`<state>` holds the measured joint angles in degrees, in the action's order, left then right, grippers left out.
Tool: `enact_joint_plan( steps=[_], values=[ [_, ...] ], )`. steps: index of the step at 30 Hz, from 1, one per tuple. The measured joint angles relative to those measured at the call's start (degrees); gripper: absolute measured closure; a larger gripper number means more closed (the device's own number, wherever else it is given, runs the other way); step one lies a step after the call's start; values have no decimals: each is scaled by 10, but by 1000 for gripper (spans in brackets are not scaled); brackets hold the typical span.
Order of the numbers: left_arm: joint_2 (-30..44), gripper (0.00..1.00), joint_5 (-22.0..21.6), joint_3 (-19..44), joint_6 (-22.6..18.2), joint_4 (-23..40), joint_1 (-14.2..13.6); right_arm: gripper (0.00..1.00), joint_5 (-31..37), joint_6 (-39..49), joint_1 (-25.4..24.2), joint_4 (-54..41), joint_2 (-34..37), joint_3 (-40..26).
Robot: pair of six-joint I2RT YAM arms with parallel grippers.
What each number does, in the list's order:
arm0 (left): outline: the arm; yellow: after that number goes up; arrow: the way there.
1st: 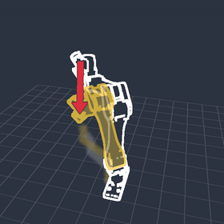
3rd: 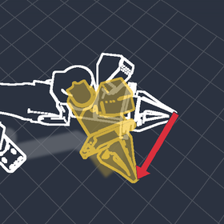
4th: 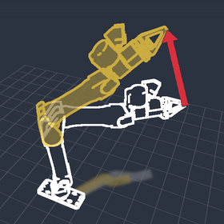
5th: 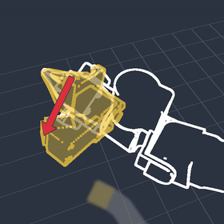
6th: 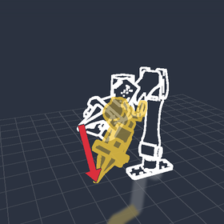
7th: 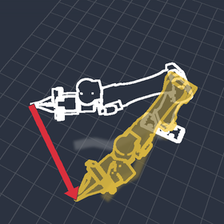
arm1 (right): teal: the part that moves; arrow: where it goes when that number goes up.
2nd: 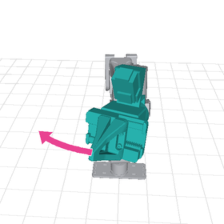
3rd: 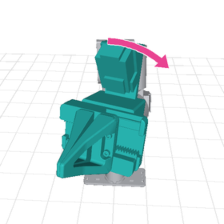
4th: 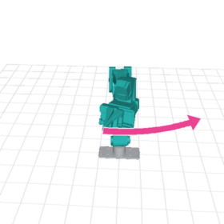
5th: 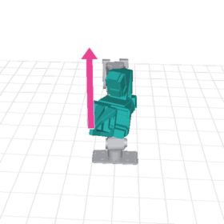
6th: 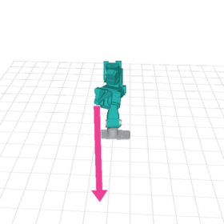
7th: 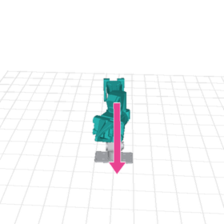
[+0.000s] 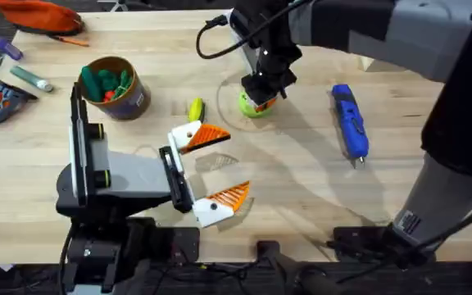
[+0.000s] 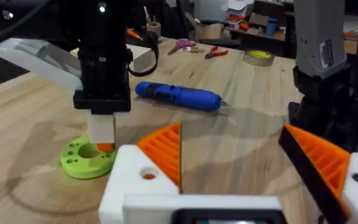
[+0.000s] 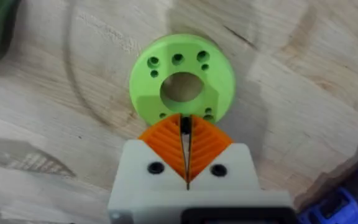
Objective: Pick up the gripper from the table and insert it into the empty holder that is missing its gripper. Then pick up a screw, insert it into the mounting hole, and use the screwdriver to tighten it. Finally, clean up the table by picking up the vegetable and placing it into the bucket.
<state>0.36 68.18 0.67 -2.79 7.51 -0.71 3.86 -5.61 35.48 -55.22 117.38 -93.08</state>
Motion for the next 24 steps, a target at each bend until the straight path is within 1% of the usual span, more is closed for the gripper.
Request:
enact_joint_plan(
  steps=[24],
  values=[
    [0, 12, 0, 0, 0, 0, 0, 994, 0, 0, 0, 10, 0, 0]
  ],
)
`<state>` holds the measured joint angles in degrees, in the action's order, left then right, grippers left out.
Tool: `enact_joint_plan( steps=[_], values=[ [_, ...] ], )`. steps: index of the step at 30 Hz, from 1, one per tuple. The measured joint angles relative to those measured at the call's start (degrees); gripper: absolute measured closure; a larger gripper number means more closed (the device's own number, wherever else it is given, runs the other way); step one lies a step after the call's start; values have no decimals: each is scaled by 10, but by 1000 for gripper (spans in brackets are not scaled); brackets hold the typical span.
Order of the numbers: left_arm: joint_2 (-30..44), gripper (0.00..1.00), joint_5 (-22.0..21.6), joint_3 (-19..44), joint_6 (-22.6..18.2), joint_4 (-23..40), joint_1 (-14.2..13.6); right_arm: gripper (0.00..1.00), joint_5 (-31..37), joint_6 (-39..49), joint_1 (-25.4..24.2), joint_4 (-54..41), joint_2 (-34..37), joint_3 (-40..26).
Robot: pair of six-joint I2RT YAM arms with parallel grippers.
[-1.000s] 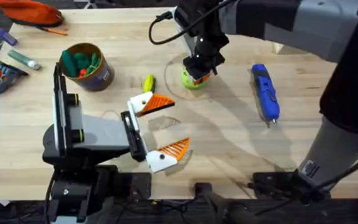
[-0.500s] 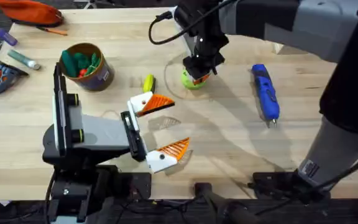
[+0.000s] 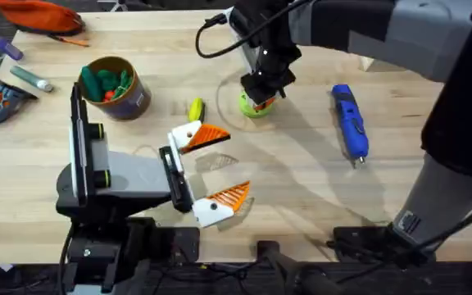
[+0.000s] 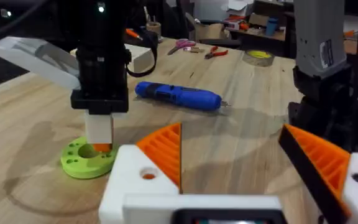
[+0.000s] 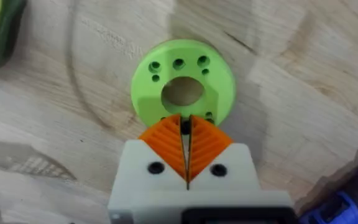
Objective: Pick up the gripper from the table and insert it into the empty holder that is missing its gripper. Then pick up a screw, insert it into the mounting hole, and use the screwdriver to tighten it. Finally, clean up the table by picking up the vegetable and placing it into the bucket.
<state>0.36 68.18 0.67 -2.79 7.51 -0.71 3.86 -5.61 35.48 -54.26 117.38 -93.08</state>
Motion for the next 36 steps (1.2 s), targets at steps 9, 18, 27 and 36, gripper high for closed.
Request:
enact_joint_plan(
  steps=[9, 18, 27, 36],
  values=[
    [0, 12, 0, 0, 0, 0, 0, 994, 0, 0, 0, 0, 0, 0],
    [0, 12, 0, 0, 0, 0, 0, 994, 16, 0, 0, 0, 0, 0],
    [0, 12, 0, 0, 0, 0, 0, 994, 19, 0, 0, 0, 0, 0],
    [0, 12, 0, 0, 0, 0, 0, 994, 12, 0, 0, -2, 0, 0]
  ],
)
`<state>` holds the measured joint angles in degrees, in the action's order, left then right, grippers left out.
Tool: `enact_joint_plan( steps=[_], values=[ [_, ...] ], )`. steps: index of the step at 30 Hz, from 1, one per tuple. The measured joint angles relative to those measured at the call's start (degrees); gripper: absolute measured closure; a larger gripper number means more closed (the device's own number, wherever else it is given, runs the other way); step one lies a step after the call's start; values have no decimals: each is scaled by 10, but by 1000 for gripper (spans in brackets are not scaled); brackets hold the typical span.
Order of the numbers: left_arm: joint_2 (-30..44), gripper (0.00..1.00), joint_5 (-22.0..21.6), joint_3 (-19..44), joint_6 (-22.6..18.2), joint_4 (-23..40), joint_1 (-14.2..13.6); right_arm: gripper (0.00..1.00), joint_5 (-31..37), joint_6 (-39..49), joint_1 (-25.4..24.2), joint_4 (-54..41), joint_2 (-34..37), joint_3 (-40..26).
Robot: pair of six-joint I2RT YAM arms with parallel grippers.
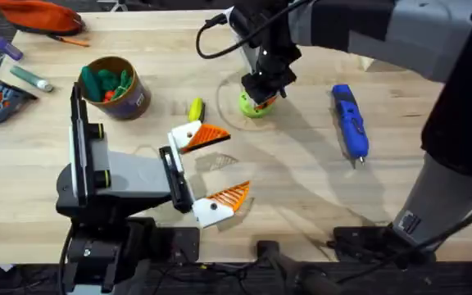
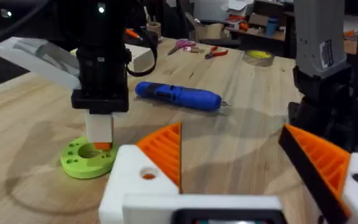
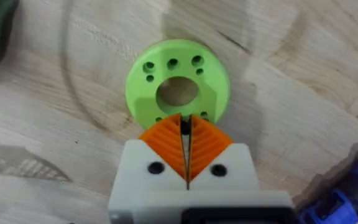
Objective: Pick up the gripper from the table and insert it into the empty holder that is missing its gripper. Then pick up a screw, insert it into the mounting hole, and use the screwdriver to tighten it. Finally, clean up the table by picking up the vegetable and placing it into the bucket.
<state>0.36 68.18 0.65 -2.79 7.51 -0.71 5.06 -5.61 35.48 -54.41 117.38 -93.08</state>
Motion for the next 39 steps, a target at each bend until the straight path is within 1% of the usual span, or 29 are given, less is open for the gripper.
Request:
enact_joint_plan(
  steps=[28, 39],
  values=[
    [0, 12, 0, 0, 0, 0, 0, 994, 0, 0, 0, 0, 0, -3],
    [0, 12, 0, 0, 0, 0, 0, 995, -2, 0, 0, -2, -20, -6]
  ],
)
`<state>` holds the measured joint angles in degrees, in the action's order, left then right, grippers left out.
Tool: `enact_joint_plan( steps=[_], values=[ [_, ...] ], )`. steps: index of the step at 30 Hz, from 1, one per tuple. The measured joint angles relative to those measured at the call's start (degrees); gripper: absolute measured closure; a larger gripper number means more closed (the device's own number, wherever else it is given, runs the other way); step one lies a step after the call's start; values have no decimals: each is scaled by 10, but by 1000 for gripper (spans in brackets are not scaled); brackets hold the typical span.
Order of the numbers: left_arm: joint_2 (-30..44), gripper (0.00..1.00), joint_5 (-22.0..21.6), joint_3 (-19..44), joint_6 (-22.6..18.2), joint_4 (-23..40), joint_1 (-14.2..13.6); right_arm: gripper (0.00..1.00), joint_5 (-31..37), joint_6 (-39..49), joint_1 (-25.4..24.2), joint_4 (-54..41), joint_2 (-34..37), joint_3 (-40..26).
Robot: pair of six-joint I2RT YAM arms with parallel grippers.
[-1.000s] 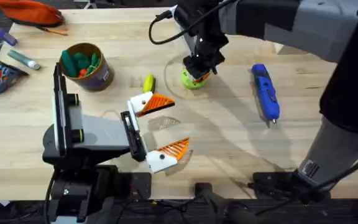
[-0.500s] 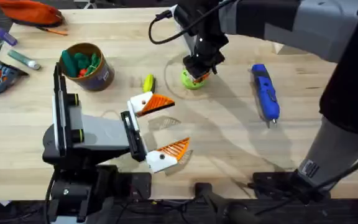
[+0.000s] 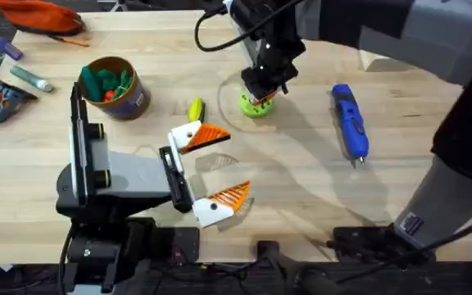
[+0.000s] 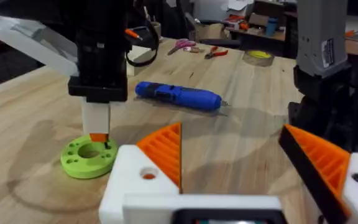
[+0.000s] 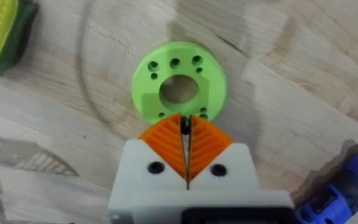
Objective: Pick up the gripper from the table and insert it into the empty holder that is missing its gripper. Then pick up a screw, insert it into the mounting hole, and use the screwdriver to tighten it. Finally, clean up the table by picking up the vegetable and placing it into the bucket.
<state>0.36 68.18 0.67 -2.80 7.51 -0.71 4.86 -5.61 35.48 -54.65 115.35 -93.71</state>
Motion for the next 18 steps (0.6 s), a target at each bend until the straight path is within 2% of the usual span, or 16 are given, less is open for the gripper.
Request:
enact_joint_plan(
  steps=[11, 18],
  values=[
    [0, 12, 0, 0, 0, 0, 0, 994, 0, 0, 0, -2, -4, 0],
    [0, 12, 0, 0, 0, 0, 0, 995, 0, 0, 0, -7, -42, 0]
  ],
)
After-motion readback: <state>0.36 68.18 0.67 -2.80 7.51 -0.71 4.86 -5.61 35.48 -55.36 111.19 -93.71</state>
